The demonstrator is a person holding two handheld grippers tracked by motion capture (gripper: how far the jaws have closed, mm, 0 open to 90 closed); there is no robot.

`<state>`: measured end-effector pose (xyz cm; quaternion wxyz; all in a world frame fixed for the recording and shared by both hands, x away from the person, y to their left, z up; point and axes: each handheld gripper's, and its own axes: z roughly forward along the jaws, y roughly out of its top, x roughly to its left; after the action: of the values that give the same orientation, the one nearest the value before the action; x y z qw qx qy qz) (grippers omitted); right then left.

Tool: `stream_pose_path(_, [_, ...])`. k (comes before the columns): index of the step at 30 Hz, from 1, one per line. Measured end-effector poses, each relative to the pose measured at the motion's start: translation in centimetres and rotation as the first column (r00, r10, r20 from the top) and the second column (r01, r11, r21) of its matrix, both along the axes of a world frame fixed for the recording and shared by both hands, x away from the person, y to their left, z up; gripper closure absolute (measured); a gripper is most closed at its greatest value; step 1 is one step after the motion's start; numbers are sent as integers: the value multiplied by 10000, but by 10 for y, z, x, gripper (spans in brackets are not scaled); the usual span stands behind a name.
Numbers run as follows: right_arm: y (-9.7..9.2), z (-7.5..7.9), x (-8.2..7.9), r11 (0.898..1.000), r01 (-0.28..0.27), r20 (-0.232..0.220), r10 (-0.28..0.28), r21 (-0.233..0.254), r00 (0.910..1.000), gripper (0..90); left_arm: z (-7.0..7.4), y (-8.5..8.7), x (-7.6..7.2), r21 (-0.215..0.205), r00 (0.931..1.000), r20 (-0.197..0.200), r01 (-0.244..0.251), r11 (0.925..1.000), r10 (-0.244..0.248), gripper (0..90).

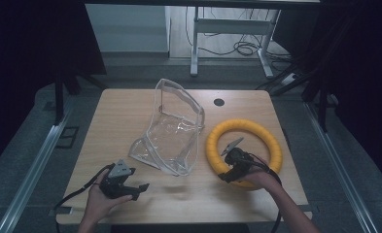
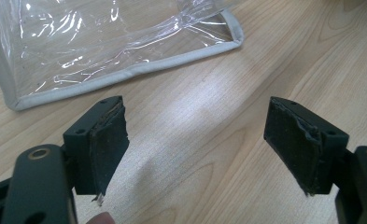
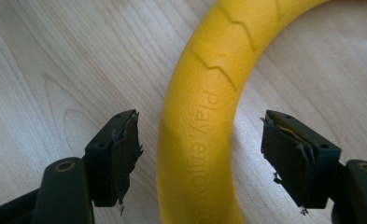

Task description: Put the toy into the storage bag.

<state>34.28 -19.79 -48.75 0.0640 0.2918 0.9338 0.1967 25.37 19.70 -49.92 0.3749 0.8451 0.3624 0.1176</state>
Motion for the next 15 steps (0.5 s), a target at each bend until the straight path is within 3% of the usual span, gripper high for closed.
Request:
stream_pose_path(10, [12,-17,7,9926,-239,-611,167,-1187,9980,334,-1,-1,0,28,10000,-41,8,10000,-8,214])
stream_pose_path(15, [14,-17,11,9914,-235,-833,129,-1284,9964,391,-2,-2,0,40,10000,-61,30,10000,-30,214])
